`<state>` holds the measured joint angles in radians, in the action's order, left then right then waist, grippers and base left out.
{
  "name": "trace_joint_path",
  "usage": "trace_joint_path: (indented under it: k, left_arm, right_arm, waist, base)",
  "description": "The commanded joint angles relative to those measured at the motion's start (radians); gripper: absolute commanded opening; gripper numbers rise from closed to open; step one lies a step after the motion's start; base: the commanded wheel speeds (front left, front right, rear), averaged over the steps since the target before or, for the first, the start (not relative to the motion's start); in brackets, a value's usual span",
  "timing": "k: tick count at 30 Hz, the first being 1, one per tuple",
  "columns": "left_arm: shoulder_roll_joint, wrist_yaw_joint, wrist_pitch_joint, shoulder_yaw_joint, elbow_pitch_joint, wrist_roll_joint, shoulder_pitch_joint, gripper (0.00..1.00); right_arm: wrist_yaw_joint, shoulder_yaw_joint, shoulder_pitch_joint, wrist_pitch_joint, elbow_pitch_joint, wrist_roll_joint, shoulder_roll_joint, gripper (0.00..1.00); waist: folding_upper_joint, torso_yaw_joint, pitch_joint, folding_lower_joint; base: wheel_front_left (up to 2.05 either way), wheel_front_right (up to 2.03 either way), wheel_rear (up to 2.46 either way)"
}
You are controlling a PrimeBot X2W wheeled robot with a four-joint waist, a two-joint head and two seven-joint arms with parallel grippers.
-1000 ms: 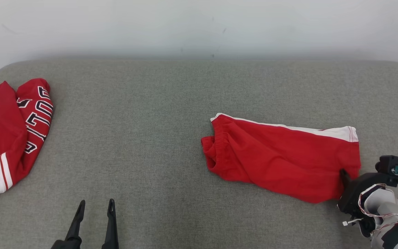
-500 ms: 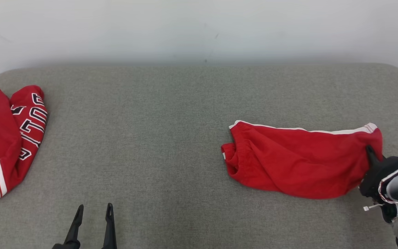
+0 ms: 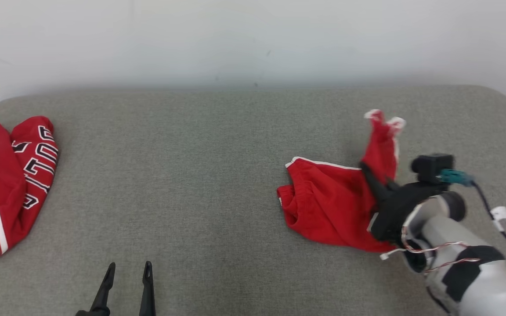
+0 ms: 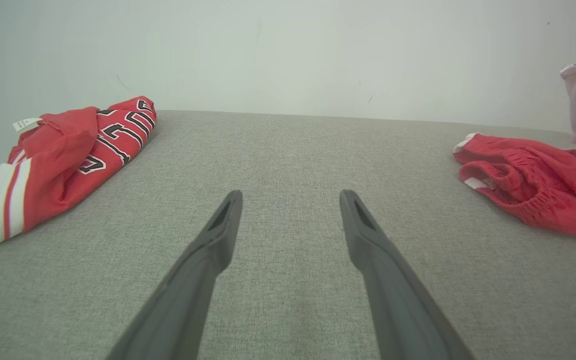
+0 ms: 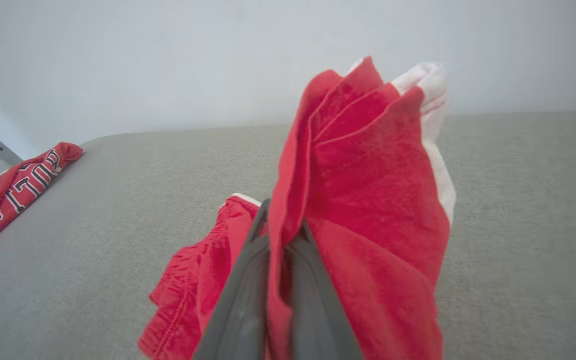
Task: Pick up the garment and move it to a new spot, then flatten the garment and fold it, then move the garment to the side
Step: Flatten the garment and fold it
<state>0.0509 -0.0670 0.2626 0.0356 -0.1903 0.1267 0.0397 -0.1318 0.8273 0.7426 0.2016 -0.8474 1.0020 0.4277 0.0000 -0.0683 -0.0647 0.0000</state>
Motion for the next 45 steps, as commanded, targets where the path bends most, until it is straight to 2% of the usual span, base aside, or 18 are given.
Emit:
trace_joint_path:
  k: [1, 6, 14, 15, 16, 17, 21, 27, 29, 33, 36, 39, 45]
  left_arm:
    - [-0.001, 0.0, 0.003, 0.006, -0.003, 0.013, -0.007, 1.0]
    - [-0.001, 0.0, 0.003, 0.031, -0.007, 0.024, -0.025, 1.0]
    - [-0.001, 0.004, 0.003, 0.072, -0.015, 0.032, -0.049, 1.0]
    - [-0.001, 0.004, 0.003, 0.072, -0.016, 0.032, -0.052, 1.0]
    - [-0.001, 0.004, 0.003, 0.072, -0.017, 0.033, -0.054, 1.0]
    - [-0.001, 0.004, 0.003, 0.071, -0.017, 0.033, -0.055, 1.0]
    - [-0.001, 0.003, 0.003, 0.053, -0.018, 0.029, -0.036, 1.0]
    - [-0.001, 0.004, 0.003, 0.032, -0.015, 0.023, -0.016, 1.0]
    - [-0.001, 0.007, 0.003, 0.025, -0.005, 0.017, -0.015, 1.0]
    - [-0.001, 0.011, 0.003, 0.009, 0.004, 0.009, -0.016, 1.0]
    - [-0.001, 0.012, 0.003, 0.001, 0.011, 0.005, -0.018, 1.0]
    - [-0.001, 0.012, 0.003, -0.007, 0.015, 0.002, -0.015, 1.0]
    - [-0.001, 0.023, 0.003, -0.019, 0.025, -0.015, -0.009, 1.0]
  right_arm:
    - [0.002, 0.013, 0.006, -0.014, 0.02, -0.005, -0.028, 0.0]
    - [0.002, 0.027, -0.006, -0.04, 0.039, -0.003, -0.091, 0.0]
    - [0.002, 0.045, -0.007, -0.072, -0.042, -0.019, -0.17, 0.0]
    - [0.002, 0.045, -0.004, -0.066, -0.055, -0.023, -0.176, 0.2]
    - [0.002, 0.047, -0.002, -0.062, -0.064, -0.026, -0.182, 0.48]
    - [0.002, 0.047, -0.002, -0.057, -0.069, -0.025, -0.187, 1.0]
    - [0.002, 0.042, 0.0, -0.003, -0.061, -0.03, -0.17, 1.0]
    - [0.002, -0.022, -0.019, 0.057, 0.001, -0.038, -0.111, 1.0]
    - [0.002, -0.13, -0.03, 0.064, 0.066, -0.082, -0.059, 1.0]
    - [0.002, -0.356, -0.121, 0.062, 0.193, -0.244, -0.024, 1.0]
    - [0.002, -0.528, -0.216, 0.062, 0.289, -0.373, -0.052, 1.0]
    - [0.002, -0.656, -0.313, 0.063, 0.379, -0.482, -0.094, 1.0]
    - [0.002, -0.796, -0.474, 0.063, 0.526, -0.695, -0.181, 1.0]
  waist:
    - [0.0, -0.011, 0.001, 0.0]
    - [0.0, -0.043, -0.008, 0.0]
    - [0.0, -0.087, -0.032, 0.0]
    - [0.0, -0.089, -0.034, 0.0]
    - [0.0, -0.09, -0.034, 0.0]
    - [0.0, -0.09, -0.033, 0.0]
    - [0.0, -0.077, -0.02, 0.0]
    - [0.0, -0.05, -0.005, 0.0]
    - [0.0, -0.033, -0.003, 0.0]
    - [0.0, -0.01, -0.005, 0.0]
    - [0.0, 0.003, -0.005, 0.0]
    - [0.0, 0.017, -0.002, 0.0]
    - [0.0, 0.035, 0.008, 0.0]
  base:
    - [0.0, 0.0, 0.0]
    - [0.0, 0.0, 0.0]
    - [0.0, 0.0, 0.0]
    - [0.0, 0.0, 0.0]
    - [0.0, 0.0, 0.0]
    - [0.0, 0.0, 0.0]
    - [0.0, 0.0, 0.0]
    - [0.0, 0.0, 0.0]
    - [0.0, 0.0, 0.0]
    - [0.0, 0.0, 0.0]
    - [0.0, 0.0, 0.0]
    - [0.0, 0.0, 0.0]
    - [0.0, 0.0, 0.0]
